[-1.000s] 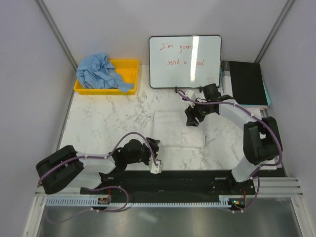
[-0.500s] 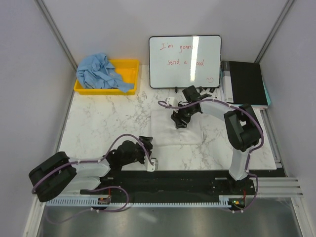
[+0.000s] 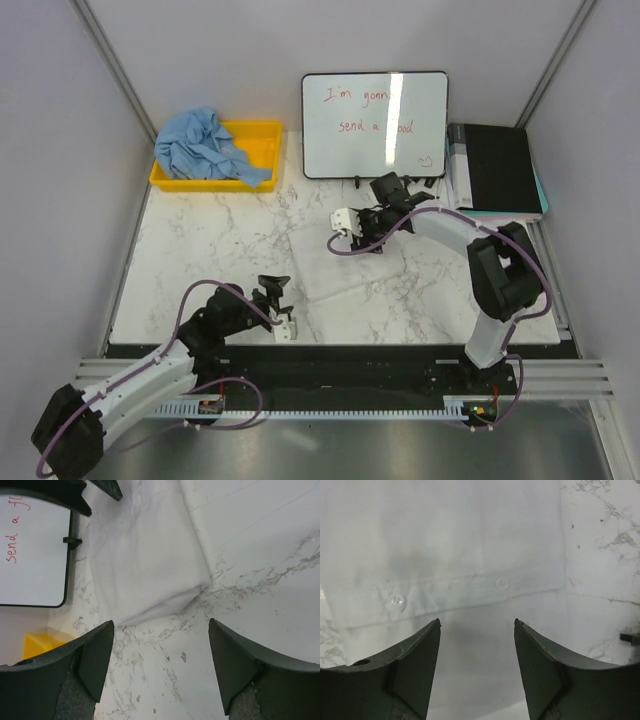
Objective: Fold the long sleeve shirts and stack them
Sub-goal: Fold the shirt
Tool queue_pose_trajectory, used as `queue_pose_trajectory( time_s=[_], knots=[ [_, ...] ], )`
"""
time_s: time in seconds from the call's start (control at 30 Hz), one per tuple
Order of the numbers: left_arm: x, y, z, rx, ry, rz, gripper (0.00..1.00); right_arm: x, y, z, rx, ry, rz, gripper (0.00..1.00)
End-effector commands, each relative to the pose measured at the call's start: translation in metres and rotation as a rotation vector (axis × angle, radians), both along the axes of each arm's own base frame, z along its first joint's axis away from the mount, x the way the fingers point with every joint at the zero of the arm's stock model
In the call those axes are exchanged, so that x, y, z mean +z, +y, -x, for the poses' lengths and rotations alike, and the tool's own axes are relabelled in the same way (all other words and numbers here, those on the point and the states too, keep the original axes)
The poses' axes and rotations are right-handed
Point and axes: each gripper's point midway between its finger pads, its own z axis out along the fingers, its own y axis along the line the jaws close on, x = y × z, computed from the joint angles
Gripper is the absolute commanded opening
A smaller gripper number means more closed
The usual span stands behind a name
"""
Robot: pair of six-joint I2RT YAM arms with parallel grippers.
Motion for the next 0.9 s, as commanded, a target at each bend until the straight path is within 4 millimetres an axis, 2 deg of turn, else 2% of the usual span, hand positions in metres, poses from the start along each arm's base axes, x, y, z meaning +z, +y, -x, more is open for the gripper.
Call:
queue_pose_trajectory(
  time_s=[0.0,0.07,0.1,0.13,0.17,0.2,0.23,0.3,0.33,0.4,0.43,0.63,0.87],
  knots=[
    [-0.024,0.017,0.004,-0.069,0.035,-0.043,0.83,0.063,0.007,0.017,0.016,-0.035,-0.151,0.68],
    [-0.025,0.019,-0.005,-0.073,0.021,-0.043,0.82,0.063,0.007,0.012,-0.07,0.039,-0.171,0.67],
    [-0.019,0.017,-0.011,-0.087,-0.006,-0.048,0.81,0.07,0.011,0.006,-0.087,0.051,-0.188,0.66],
    [-0.023,0.015,-0.014,-0.101,0.013,-0.053,0.81,0.068,0.013,0.006,-0.138,0.108,-0.2,0.66],
    [-0.022,0.014,-0.017,-0.111,0.002,-0.057,0.81,0.058,0.017,0.003,-0.161,0.154,-0.197,0.63],
    [-0.018,0.011,-0.021,-0.143,-0.048,-0.069,0.82,0.064,0.022,0.0,-0.177,0.186,-0.214,0.62],
    [-0.019,0.007,-0.02,-0.176,-0.063,-0.062,0.82,0.05,0.025,0.0,-0.221,0.264,-0.206,0.6],
    [-0.022,-0.001,-0.023,-0.225,-0.097,-0.071,0.83,0.045,0.03,-0.002,-0.244,0.327,-0.209,0.57],
    [-0.023,-0.005,-0.02,-0.261,-0.098,-0.065,0.84,0.032,0.034,-0.001,-0.249,0.374,-0.205,0.56],
    [-0.031,-0.01,-0.021,-0.315,-0.13,-0.09,0.86,0.027,0.04,-0.005,-0.294,0.437,-0.212,0.54],
    [-0.031,-0.014,-0.019,-0.343,-0.142,-0.082,0.86,0.012,0.04,-0.005,-0.32,0.485,-0.193,0.54],
    [-0.039,-0.031,-0.012,-0.463,-0.166,-0.087,0.86,-0.025,0.039,0.0,-0.36,0.603,-0.119,0.52],
    [-0.062,-0.034,0.0,-0.509,-0.16,-0.154,0.84,-0.037,0.035,0.004,-0.364,0.638,-0.073,0.51]
  ],
)
